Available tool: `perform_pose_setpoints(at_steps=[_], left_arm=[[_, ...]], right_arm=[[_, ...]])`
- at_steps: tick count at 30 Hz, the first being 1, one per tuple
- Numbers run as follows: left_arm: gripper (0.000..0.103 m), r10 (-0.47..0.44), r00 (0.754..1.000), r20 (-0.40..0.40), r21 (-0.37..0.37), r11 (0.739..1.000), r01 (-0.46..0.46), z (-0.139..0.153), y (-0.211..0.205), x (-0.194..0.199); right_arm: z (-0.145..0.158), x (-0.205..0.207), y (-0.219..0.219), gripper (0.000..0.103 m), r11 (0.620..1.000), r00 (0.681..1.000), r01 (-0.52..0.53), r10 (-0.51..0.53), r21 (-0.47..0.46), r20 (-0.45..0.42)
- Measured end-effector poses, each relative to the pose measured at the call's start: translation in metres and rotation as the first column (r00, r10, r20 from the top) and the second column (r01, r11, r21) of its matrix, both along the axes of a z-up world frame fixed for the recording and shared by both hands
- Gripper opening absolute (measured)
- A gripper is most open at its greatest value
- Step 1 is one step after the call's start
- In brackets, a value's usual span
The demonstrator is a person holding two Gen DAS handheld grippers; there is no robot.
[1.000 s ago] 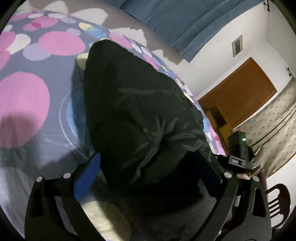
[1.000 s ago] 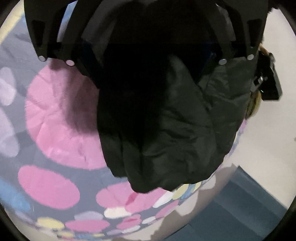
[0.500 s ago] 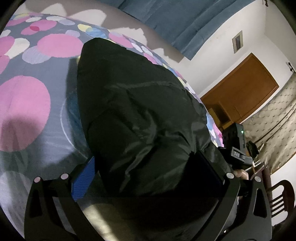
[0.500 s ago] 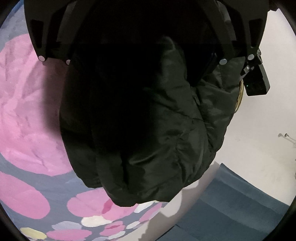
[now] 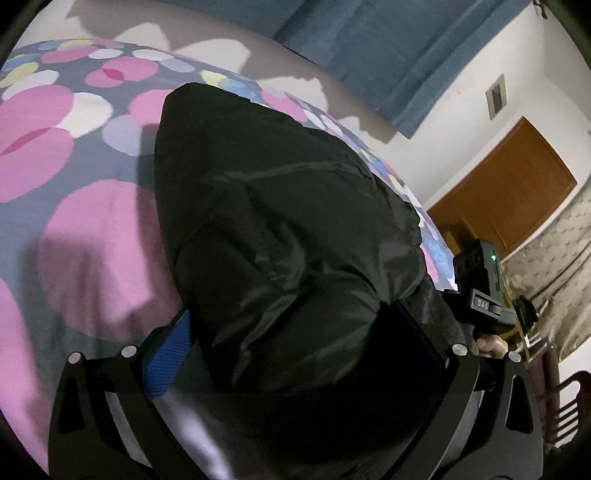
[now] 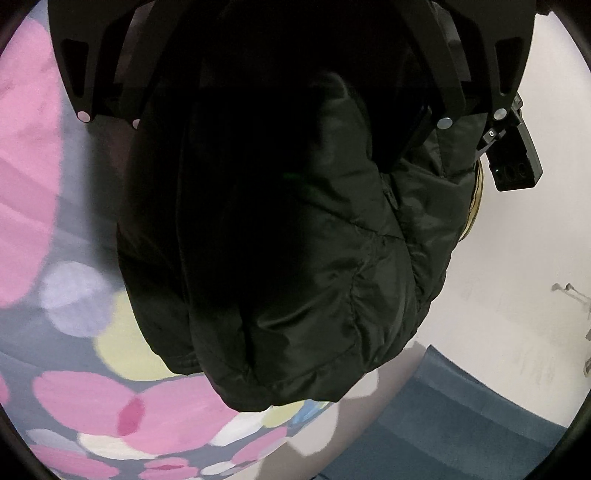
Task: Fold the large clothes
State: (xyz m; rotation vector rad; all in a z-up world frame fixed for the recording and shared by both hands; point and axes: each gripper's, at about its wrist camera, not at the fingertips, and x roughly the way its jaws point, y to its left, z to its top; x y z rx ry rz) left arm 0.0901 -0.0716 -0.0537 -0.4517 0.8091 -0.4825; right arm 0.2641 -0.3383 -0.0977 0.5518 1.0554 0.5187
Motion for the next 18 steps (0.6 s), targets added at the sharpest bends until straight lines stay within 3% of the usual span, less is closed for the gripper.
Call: perform_pose_setpoints(at_steps=[12,18], left_arm=[[0.101,0.104,0.995,-0.011,0.014,0.994,-0.104,-0.001,0.070,0.012],[0.101,0.151,0.988,-0.018,0.015,0.988,-0.151,-0.001,0.096,0.019]], right_arm=[[0.001,0.032,0.067,0.091,0.997,0.997,-0.083,0.083,0.002,0.003],[-0.004,0.038,0.079,0.091,0.994,0.994,-0.105,0.105,0.017,0.001]])
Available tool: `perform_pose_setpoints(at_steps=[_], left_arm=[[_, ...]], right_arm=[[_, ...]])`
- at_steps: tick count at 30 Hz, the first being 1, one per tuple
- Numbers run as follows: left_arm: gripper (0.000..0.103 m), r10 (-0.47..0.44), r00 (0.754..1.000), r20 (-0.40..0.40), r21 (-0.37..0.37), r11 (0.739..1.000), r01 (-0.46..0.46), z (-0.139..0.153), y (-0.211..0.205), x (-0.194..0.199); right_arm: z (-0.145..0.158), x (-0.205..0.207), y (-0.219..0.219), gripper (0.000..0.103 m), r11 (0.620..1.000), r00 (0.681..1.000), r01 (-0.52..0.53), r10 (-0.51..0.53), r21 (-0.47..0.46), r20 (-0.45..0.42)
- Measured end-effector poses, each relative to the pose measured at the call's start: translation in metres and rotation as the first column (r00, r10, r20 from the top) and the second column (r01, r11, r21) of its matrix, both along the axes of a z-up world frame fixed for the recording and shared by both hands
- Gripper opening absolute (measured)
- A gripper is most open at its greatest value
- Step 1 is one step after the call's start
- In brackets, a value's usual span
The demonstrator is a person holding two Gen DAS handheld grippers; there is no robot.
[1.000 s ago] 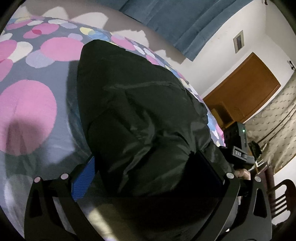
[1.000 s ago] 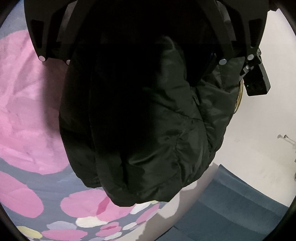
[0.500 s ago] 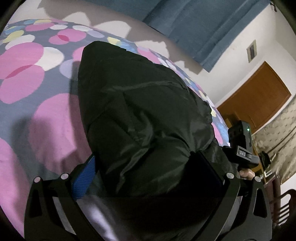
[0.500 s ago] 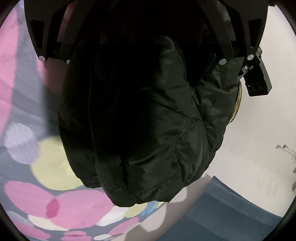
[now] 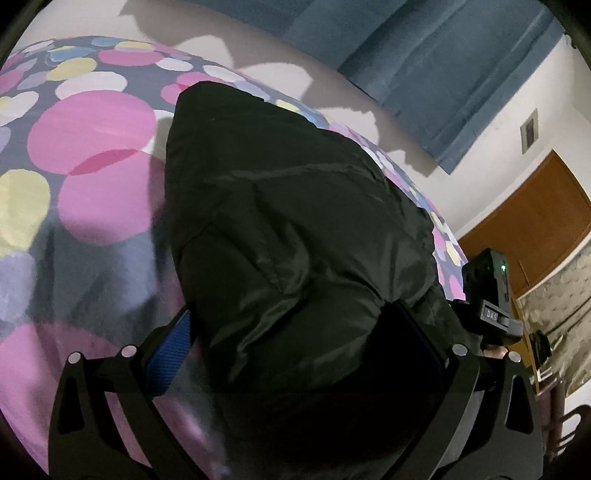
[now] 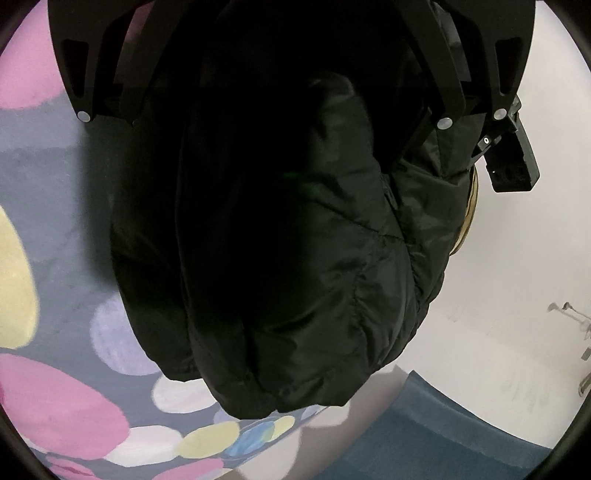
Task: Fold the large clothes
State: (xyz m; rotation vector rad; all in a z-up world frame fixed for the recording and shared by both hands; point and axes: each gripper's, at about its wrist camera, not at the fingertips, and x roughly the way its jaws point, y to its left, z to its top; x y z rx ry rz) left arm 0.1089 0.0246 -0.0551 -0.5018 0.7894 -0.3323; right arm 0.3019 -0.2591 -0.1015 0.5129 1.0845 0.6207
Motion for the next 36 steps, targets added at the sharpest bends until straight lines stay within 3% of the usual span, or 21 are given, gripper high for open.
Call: perform_pose_setpoints(at_steps=[10,17,23,26,28,33,36], left_arm=[[0.101,0.013,1.000,0.011,-0.002,1.000,-0.013,0.003,0.006,0.002],[0.101,-0.019,0.999,0.041,0.004,1.000,0.019,0.010,0.001,-0.032],[0.101,-0.059,0.998,0.001,-0.049,0.997,0.059,-0.004,0.007,-0.045],[0.101,-0.059,0.998,-0.015,-0.079,0.995,0.057,-0.013,0.007,-0.042],[0.101,-0.049,0.999,-0.009,-0.069,0.996,0.048,-0.013,0.005,-0.039],[0.101,-0.032,0.999,0.036,0.044,0.999,0.031,-0.007,-0.002,-0.034],[0.101,-0.006,0.999,0.034,0.052,0.999,0.004,-0.006,0.002,-0.030]], right_arm=[[-0.003,-0.008,-0.031,0.092,1.000,1.000,0.002,-0.002,0.026,0.004],[0.001,-0.041,-0.044,0.092,1.000,1.000,0.002,-0.002,0.016,-0.018],[-0.006,-0.083,-0.056,0.091,0.997,0.998,-0.038,0.041,0.070,-0.044],[-0.007,-0.091,-0.060,0.083,0.998,0.999,-0.031,0.033,0.059,-0.022],[-0.009,-0.093,-0.062,0.078,0.997,0.999,-0.025,0.027,0.070,-0.022],[-0.010,-0.093,-0.055,0.071,0.996,1.000,-0.016,0.017,0.085,-0.010],[-0.010,-0.092,-0.043,0.069,0.995,1.000,-0.010,0.010,0.104,-0.005]])
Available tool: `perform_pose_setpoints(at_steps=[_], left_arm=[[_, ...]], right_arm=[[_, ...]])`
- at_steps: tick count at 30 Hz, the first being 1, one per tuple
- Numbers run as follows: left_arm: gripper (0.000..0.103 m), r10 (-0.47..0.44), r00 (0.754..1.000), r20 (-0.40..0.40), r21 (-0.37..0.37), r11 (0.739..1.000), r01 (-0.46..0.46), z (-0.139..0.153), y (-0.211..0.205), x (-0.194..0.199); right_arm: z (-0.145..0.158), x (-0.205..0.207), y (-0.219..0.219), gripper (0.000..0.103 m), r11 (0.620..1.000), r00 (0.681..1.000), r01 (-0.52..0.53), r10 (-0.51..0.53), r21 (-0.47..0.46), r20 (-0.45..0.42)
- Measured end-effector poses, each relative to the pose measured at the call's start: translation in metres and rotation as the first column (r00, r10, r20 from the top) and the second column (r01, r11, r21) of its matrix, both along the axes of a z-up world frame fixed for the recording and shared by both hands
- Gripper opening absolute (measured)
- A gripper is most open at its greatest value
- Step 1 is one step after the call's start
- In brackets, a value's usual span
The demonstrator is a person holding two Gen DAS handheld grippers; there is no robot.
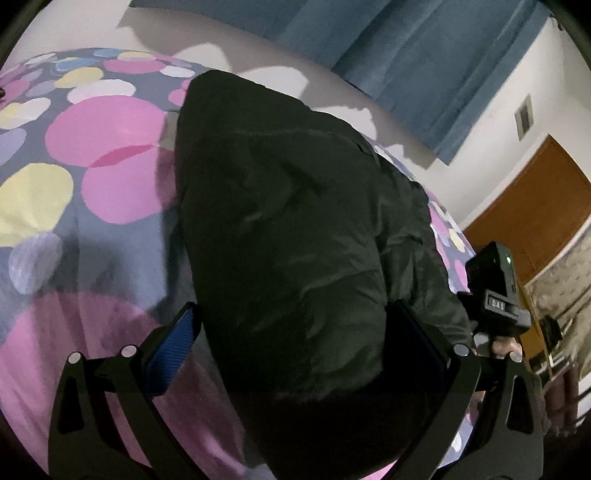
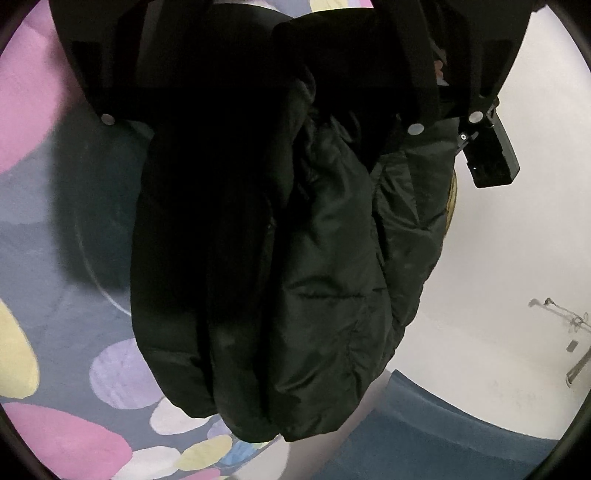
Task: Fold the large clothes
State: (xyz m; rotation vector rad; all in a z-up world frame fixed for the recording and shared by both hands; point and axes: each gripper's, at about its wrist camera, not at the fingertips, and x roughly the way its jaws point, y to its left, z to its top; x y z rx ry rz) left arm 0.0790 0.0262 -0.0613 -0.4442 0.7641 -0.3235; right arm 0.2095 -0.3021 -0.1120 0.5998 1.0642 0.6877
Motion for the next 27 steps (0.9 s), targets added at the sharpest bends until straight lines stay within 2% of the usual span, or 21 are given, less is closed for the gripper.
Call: perform_pose_setpoints(at_steps=[4,6,8,10,12,14,17,22,27], left_arm=[[0.101,0.040,0.999,0.004,0.010,0.999,-0.040,0.000,0.009,0.010],[0.101,0.043,0.998,-0.035,-0.062,0.997,-0.045,-0.005,0.017,0.013],[0.101,0.042,0.998,-0.055,-0.097,0.994,-0.047,-0.006,0.021,0.010],[0.101,0.027,0.999,-0.047,-0.070,0.997,-0.030,-0.003,0.019,0.005],[0.101,0.015,1.000,-0.023,0.006,1.000,-0.015,0.004,0.013,-0.002],[0.101,0.015,1.000,-0.017,0.050,0.999,-0.014,0.006,0.011,-0.004],[0.101,0.021,0.999,-0.025,0.060,0.998,-0.019,0.008,0.013,-0.003],[0.101,0.035,0.999,-0.032,0.056,0.998,-0.034,0.011,0.012,-0.007],[0.101,0.020,0.999,-0.026,0.056,0.998,-0.018,0.011,0.006,0.002]], right_arm=[[0.001,0.007,0.009,0.068,1.000,1.000,-0.002,0.002,-0.008,0.028],[-0.002,0.012,0.011,0.068,1.000,1.000,0.001,-0.001,0.003,0.017],[-0.005,0.001,0.003,0.069,1.000,1.000,-0.009,0.009,0.007,0.009],[-0.004,-0.010,-0.004,0.070,1.000,1.000,-0.014,0.014,0.002,0.006],[-0.007,-0.021,-0.011,0.070,1.000,1.000,-0.015,0.015,-0.004,-0.004],[-0.007,-0.031,-0.018,0.070,1.000,1.000,-0.016,0.016,-0.003,-0.011],[-0.005,-0.042,-0.027,0.070,1.000,1.000,-0.014,0.014,-0.008,-0.028],[0.000,-0.061,-0.034,0.061,1.000,0.999,-0.008,0.008,-0.004,-0.049],[-0.002,-0.068,-0.037,0.059,1.000,0.999,-0.006,0.007,0.004,-0.054]])
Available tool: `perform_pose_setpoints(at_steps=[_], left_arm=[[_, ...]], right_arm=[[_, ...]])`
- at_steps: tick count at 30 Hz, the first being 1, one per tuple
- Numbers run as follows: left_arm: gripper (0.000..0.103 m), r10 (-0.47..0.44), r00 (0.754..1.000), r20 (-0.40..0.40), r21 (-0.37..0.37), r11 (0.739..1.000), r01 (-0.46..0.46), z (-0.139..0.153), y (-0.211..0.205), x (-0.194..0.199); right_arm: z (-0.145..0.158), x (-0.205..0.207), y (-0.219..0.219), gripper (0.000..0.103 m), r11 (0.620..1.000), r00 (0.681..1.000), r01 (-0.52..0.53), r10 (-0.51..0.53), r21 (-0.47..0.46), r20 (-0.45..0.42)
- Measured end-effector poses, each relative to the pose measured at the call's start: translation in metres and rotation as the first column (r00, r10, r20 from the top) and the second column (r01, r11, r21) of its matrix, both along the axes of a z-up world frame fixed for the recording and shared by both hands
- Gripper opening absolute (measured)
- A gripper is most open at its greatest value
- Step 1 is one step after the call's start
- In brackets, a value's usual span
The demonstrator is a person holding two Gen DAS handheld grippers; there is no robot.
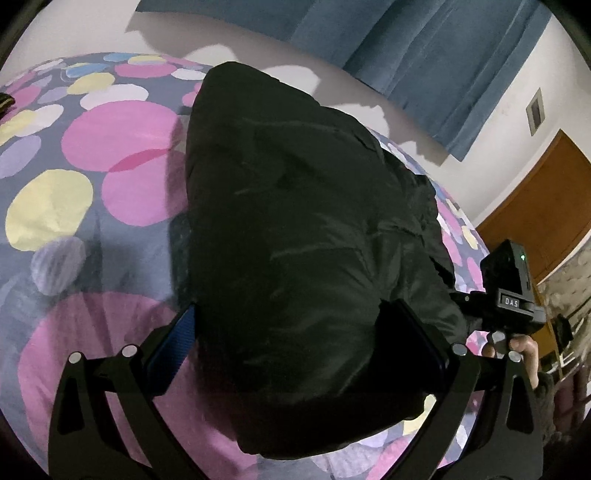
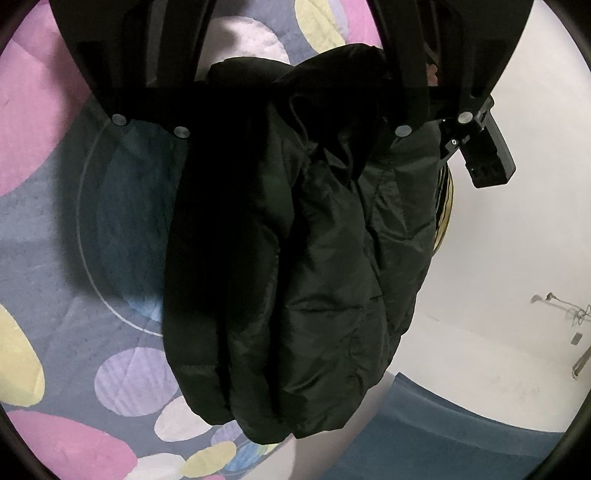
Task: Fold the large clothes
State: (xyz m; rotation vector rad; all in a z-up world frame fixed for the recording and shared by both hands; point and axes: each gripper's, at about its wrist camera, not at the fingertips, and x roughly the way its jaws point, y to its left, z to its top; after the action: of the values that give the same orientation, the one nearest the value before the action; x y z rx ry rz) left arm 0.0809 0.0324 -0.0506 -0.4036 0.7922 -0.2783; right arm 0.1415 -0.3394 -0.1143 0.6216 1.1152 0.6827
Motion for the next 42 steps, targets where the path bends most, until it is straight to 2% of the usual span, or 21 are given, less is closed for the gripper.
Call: perform_pose_setpoints(at_steps=[4,11,14,21,28,37,42], left_arm=[[0.100,0.001,1.000,0.002,-0.001,1.000,-0.001,0.001,-0.001,0.000],[0.099,0.004,1.000,0.003,0.000,1.000,-0.004,0.002,-0.006,-0.006],[0.099,0.008,1.000,0.006,0.000,1.000,-0.008,0.003,-0.009,-0.008],[0.099,0.007,1.000,0.005,0.001,1.000,-0.007,0.003,-0.011,-0.010],[0.099,0.010,1.000,0.006,-0.007,1.000,-0.010,0.002,-0.008,-0.009],[0.099,0.013,1.000,0.007,-0.010,1.000,-0.013,0.002,-0.008,-0.009],[0.099,0.025,0.999,0.021,0.020,0.999,-0.026,0.005,-0.010,-0.012]], right_arm=[[-0.003,0.024,0.006,0.059,0.999,1.000,0.005,-0.004,0.035,-0.017],[-0.002,0.017,-0.008,0.059,0.999,1.000,0.002,-0.001,0.036,-0.014],[0.000,0.028,0.011,0.059,1.000,1.000,0.009,-0.008,0.027,-0.011],[0.002,0.033,0.016,0.060,1.000,1.000,0.017,-0.017,0.016,0.000],[0.000,0.033,0.010,0.072,0.999,1.000,0.027,-0.027,0.024,0.004],[0.001,0.035,0.009,0.076,0.999,0.999,0.044,-0.044,0.009,0.015],[0.003,0.035,0.006,0.080,0.998,0.998,0.068,-0.068,-0.002,0.018]])
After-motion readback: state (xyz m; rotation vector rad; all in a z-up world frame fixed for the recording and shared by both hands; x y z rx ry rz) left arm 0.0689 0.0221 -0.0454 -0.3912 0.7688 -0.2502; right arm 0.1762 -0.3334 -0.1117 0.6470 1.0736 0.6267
